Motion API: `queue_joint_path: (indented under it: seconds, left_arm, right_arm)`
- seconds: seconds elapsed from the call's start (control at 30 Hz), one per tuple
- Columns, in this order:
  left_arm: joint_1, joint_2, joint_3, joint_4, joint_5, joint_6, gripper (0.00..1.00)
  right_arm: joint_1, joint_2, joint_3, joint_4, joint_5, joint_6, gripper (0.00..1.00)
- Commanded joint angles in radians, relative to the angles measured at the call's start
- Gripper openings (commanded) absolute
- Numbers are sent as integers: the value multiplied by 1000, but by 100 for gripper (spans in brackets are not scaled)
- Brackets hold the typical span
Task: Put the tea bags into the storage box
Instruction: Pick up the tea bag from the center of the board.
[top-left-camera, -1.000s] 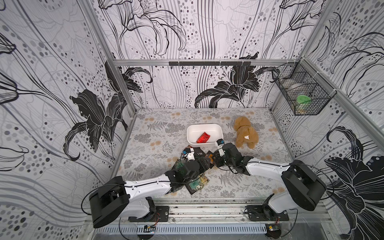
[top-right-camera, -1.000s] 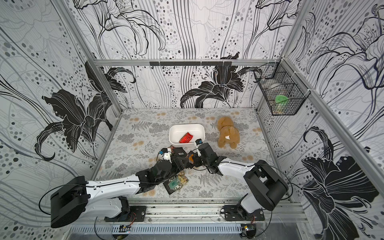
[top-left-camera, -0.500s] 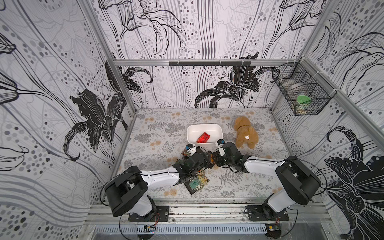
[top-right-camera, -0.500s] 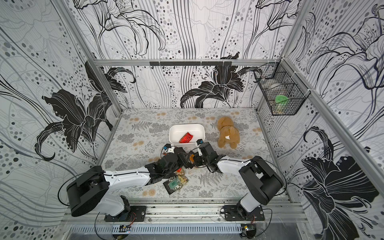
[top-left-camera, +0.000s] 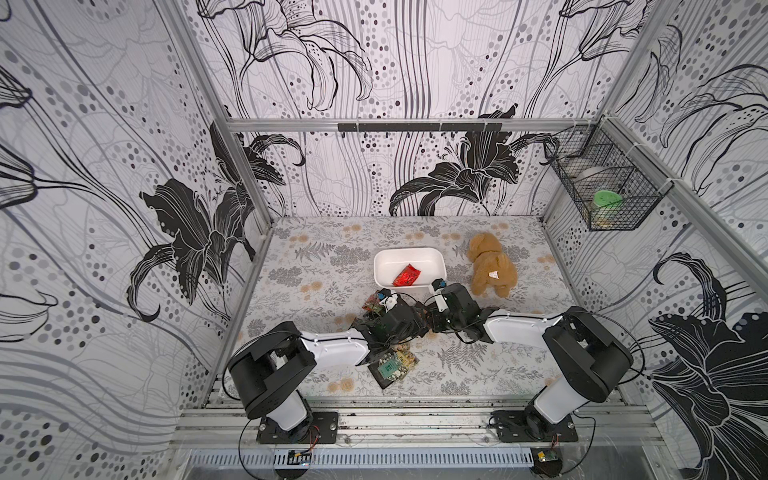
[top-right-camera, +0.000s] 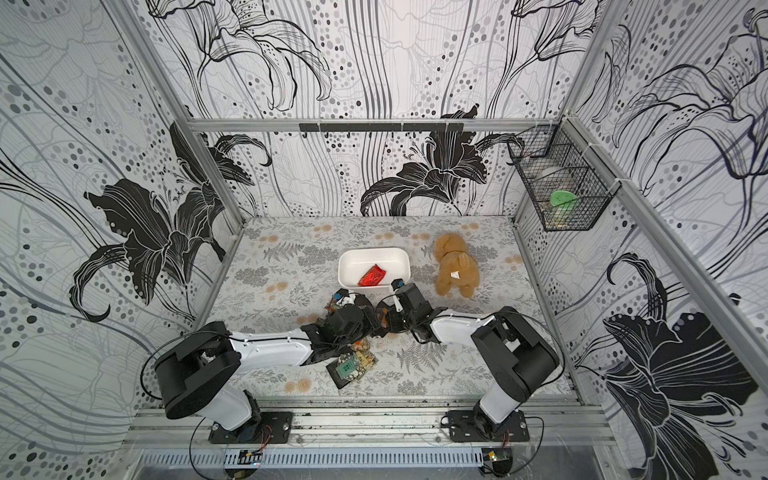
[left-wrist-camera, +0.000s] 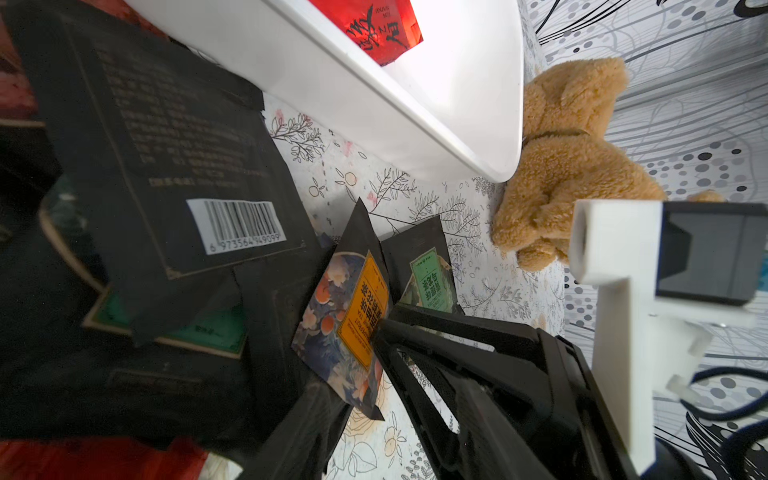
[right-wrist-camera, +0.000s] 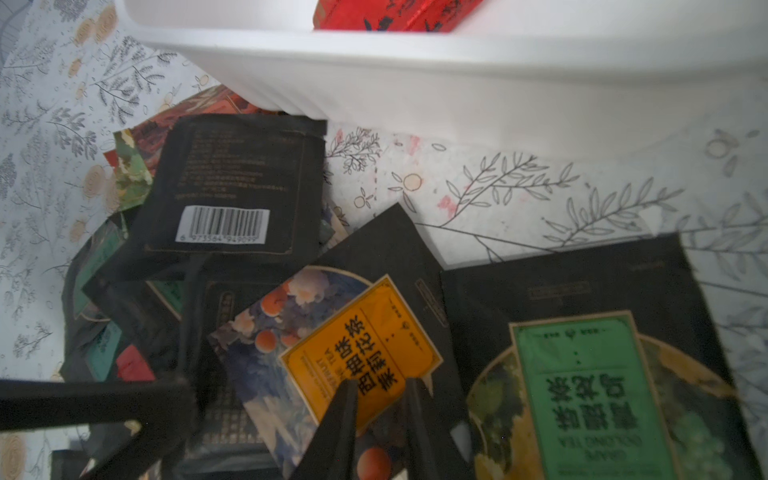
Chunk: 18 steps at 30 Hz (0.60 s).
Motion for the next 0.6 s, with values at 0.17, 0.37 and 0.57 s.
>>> queue_joint_path:
  seconds: [0.17, 0.37, 0.57]
  left_arm:
    - [11, 23, 6, -32, -54, -9, 54]
    - [13, 45, 7, -32, -51, -18, 54]
    - [15, 51, 12, -22, -37, -20, 53]
  right_arm:
    - [-1, 21, 30, -38, 3, 15, 25]
    - [-1, 32, 36, -39, -5, 16, 25]
    - [-1, 39, 41, -40, -9, 17, 25]
